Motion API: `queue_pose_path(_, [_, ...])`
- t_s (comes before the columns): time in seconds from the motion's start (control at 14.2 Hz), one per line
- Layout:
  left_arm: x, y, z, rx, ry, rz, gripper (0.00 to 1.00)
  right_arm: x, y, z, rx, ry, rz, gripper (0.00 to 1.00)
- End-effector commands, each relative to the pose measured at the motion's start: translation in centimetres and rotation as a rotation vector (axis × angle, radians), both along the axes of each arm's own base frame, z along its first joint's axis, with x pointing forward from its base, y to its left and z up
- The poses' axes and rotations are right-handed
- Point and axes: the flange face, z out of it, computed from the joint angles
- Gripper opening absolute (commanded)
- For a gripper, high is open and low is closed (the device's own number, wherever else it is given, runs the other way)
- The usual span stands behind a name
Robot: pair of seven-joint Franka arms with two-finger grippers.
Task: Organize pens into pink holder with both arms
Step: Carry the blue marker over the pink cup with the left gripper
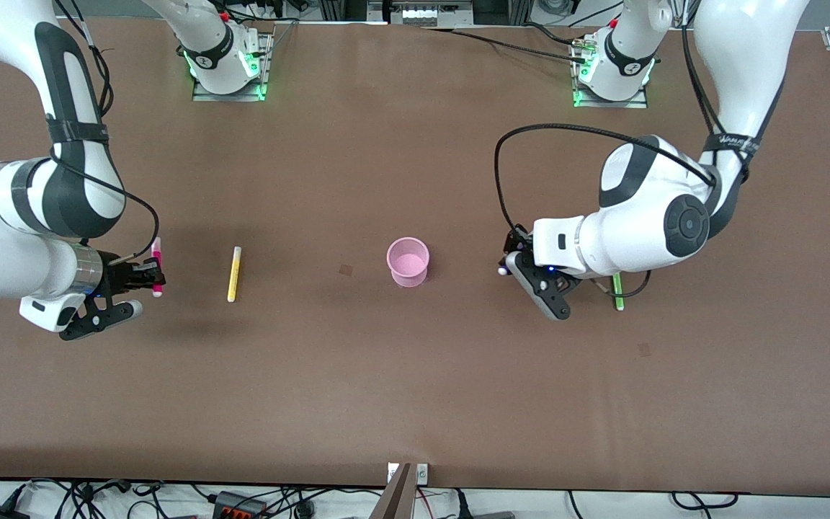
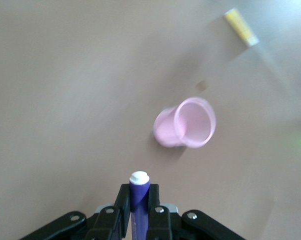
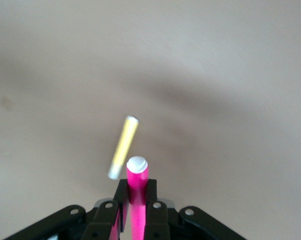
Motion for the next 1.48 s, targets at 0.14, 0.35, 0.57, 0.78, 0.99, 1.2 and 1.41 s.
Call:
queue_pose_path(0.14, [-0.7, -6.4, -1.4, -0.319, -0.295, -0.309, 0.02, 0.1, 6.3, 0.6, 0.12, -0.022, 0.178, 0.0])
queue_pose_path(0.35, [-2.5, -10.9, -2.7, -0.363, -0.473, -0.478, 0.0, 0.1, 9.6, 1.0, 0.282, -0.063, 0.236, 0.0])
queue_pose_path(0.57, [-4.8, -14.4, -6.3, -0.34, -0.59, -0.562, 0.0, 0.1, 11.5, 0.8, 0.335, -0.107, 0.346, 0.0])
queue_pose_path(0.78, [-7.2, -16.7, -8.1, -0.311, -0.644, -0.588, 0.0, 0.0, 13.4, 0.8, 0.345, -0.162, 0.437, 0.0])
queue_pose_path(0.99, [-7.7, -16.9, -10.3, -0.313, -0.629, -0.616, 0.0, 0.2, 14.1, -0.1, 0.351, -0.186, 0.493, 0.0])
queue_pose_path(1.2, [-8.5, -17.5, -11.1, -0.325, -0.626, -0.642, 0.0, -0.3, 15.1, -0.3, 0.354, -0.172, 0.511, 0.0])
queue_pose_path(1.41, [-8.6, -17.3, -12.7, -0.328, -0.622, -0.657, 0.0, -0.4, 15.1, -0.4, 0.355, -0.171, 0.528, 0.0])
